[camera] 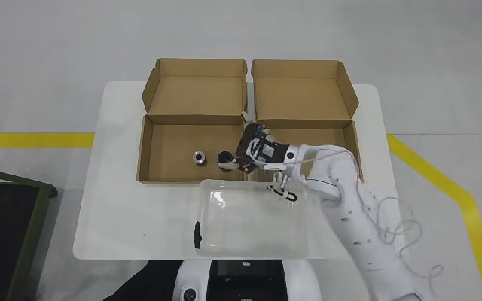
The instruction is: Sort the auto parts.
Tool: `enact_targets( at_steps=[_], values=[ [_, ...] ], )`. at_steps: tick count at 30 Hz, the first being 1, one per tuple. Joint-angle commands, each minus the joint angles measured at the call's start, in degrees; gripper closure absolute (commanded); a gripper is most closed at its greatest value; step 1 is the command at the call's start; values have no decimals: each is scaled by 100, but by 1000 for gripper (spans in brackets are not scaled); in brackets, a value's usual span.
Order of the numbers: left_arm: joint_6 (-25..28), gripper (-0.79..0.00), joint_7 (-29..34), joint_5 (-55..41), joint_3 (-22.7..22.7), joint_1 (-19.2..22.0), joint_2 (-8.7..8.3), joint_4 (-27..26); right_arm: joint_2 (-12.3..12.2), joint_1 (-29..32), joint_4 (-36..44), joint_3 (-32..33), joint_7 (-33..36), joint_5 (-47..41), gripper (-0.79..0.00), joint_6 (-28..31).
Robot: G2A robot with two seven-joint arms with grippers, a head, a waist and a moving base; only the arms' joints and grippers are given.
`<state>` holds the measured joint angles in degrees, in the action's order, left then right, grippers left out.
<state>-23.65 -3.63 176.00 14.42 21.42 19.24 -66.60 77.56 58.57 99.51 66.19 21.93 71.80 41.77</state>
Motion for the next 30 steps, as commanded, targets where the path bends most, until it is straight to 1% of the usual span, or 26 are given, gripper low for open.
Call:
enact_targets(
  at_steps=[1, 8, 15, 23, 26, 30],
  values=[
    [0, -785, 0, 0, 0, 0, 0, 0, -55, 222, 194, 299, -81, -5, -785, -12],
    [0, -785, 0, 0, 0, 0, 0, 0, -239, 1061, 706, 1362, -532, 5, -785, -111],
    [0, -785, 0, 0, 0, 0, 0, 0, -362, 1976, 1190, 2164, -1131, 119, -785, -254],
    [0, -785, 0, 0, 0, 0, 0, 0, -481, 2993, 1467, 3183, -1787, 53, -785, -145],
    [0, -785, 0, 0, 0, 0, 0, 0, -511, 3315, 1579, 3489, -2001, 55, -785, -123],
    [0, -785, 0, 0, 0, 0, 0, 0, -536, 3688, 1670, 3715, -2314, 111, -785, -92]
  ],
)
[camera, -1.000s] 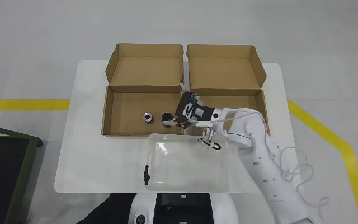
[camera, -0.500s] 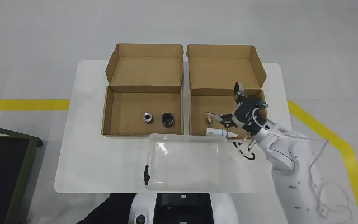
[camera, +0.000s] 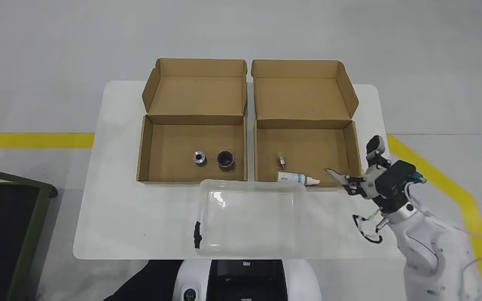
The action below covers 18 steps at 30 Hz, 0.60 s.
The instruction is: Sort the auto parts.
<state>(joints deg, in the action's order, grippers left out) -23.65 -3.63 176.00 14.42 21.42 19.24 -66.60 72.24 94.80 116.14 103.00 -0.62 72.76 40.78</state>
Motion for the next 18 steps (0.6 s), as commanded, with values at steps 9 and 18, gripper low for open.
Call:
enact_targets(
  at_steps=[9, 18],
  values=[
    [0, -785, 0, 0, 0, 0, 0, 0, -39, 699, -17, 402, -514, -137, -785, 57],
    [0, -785, 0, 0, 0, 0, 0, 0, -42, 853, -93, 438, -675, -301, -785, -95]
  ],
)
